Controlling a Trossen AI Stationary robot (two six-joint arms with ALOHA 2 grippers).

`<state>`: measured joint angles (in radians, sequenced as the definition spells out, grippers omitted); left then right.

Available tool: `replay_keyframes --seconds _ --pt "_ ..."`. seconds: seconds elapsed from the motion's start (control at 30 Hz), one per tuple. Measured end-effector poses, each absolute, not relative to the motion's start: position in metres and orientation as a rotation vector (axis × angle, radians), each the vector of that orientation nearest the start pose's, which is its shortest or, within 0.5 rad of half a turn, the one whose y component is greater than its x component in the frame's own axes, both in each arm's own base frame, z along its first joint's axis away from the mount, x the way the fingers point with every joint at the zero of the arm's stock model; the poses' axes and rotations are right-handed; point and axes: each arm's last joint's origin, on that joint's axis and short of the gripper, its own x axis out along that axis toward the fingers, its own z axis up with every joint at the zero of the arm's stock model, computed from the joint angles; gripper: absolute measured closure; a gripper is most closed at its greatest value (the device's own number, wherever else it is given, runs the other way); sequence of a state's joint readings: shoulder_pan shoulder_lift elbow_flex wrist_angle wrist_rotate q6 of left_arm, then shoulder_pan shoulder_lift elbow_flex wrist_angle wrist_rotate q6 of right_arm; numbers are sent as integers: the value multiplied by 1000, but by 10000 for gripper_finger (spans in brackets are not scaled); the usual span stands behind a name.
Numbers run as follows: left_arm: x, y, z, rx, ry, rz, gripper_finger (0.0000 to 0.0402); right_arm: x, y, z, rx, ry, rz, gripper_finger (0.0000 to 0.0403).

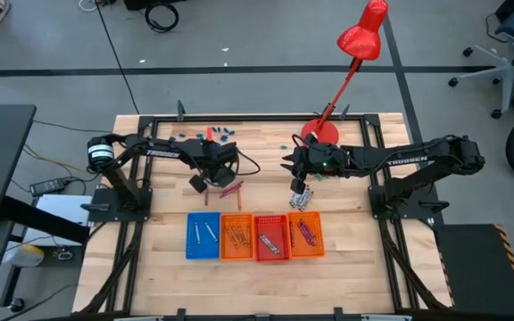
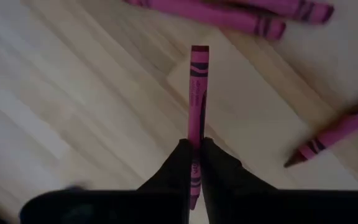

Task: Sort crayons
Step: Put the red crayon into the right orange bin

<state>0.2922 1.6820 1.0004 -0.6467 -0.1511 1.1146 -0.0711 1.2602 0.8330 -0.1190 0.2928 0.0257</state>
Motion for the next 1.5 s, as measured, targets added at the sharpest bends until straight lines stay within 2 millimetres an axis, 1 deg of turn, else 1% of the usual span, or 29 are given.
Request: replay_keyframes --seconds 0.1,0.23,0.3,0.57,0.63,0.8,0.93,1.13,1.3,1.43,1.5 --pt "290 86 173 859 1334 -348 378 267 -28 258 -39 544 -369 297" --pt "302 76 183 900 1203 -272 377 259 -29 259 -66 584 -442 297" --pt "311 69 187 934 1120 -244 377 254 -30 259 -71 610 -479 297" --pt "350 32 198 1059 755 -157 377 236 -30 271 -30 597 -564 297" --pt "358 22 195 1108 688 -164 377 234 -30 273 -22 588 -569 297" --pt "381 -4 178 1212 513 -161 376 232 -29 275 -8 578 -576 297" --pt "395 -23 170 1230 384 -134 376 232 -27 275 -12 578 -573 297" --pt "417 -46 178 1239 333 -163 376 233 -25 275 -19 568 -574 297" --pt "435 -57 188 1241 350 -195 376 233 -24 276 -19 562 -571 297" --pt "445 -62 183 1250 387 -233 376 234 -23 276 -21 561 -566 297" --pt "451 -66 184 1254 367 -231 376 234 -23 276 -20 561 -564 297"
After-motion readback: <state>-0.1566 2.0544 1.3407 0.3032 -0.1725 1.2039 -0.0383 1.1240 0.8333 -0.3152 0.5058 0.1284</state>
